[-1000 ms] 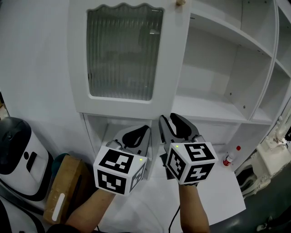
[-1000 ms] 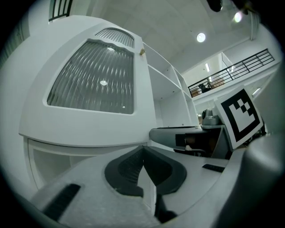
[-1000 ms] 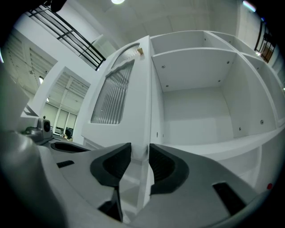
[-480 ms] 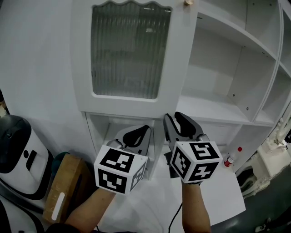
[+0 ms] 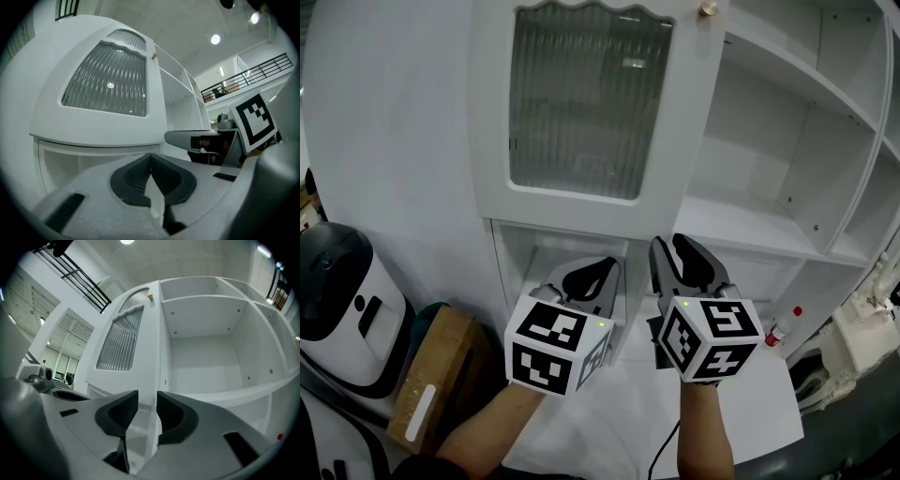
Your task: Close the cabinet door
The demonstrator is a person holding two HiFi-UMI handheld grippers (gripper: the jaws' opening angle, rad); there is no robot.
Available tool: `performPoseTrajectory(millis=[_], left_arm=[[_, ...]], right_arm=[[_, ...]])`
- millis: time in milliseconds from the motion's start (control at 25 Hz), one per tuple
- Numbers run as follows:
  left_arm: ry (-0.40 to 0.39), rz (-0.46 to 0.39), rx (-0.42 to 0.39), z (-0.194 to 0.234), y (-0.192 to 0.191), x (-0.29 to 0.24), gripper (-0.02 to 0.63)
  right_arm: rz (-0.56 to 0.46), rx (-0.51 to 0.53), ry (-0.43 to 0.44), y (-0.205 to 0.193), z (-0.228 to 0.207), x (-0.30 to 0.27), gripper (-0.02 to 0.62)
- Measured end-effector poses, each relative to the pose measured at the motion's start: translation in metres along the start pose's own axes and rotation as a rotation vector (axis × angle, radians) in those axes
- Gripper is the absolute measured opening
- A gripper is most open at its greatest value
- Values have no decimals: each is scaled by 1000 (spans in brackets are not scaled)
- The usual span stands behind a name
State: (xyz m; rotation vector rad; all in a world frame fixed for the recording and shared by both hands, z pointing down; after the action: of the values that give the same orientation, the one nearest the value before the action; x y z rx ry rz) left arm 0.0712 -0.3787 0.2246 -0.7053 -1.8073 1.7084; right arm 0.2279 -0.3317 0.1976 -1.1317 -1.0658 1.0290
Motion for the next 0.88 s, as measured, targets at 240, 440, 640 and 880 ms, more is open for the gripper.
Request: performPoseTrajectory(millis=[240,440,640,880], left_arm=[[18,3,0,-5,2,13,12],[37,10,2,-10,0,26,12],[54,10,2,-19,1,38,12],[80,9,0,-30,0,56,12]], right_arm=[[13,-7,26,-2,12,10,130],[31,-9,41,-6,23,21,98],[41,-14,79,-9,34,32,77],[50,-20,130,-11,48,48,57]])
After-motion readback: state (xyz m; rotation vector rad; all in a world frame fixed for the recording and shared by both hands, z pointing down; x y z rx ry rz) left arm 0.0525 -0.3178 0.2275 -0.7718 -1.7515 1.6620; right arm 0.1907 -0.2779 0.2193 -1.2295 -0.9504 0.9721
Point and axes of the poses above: the fingertips, and each gripper's own axes: x backward along the fingers, z to its left, y out of its top, the point moved 10 cm from there along x, backward along the fingers, and after that the axes turned 8 degrees about y, right-handed, at the moved point
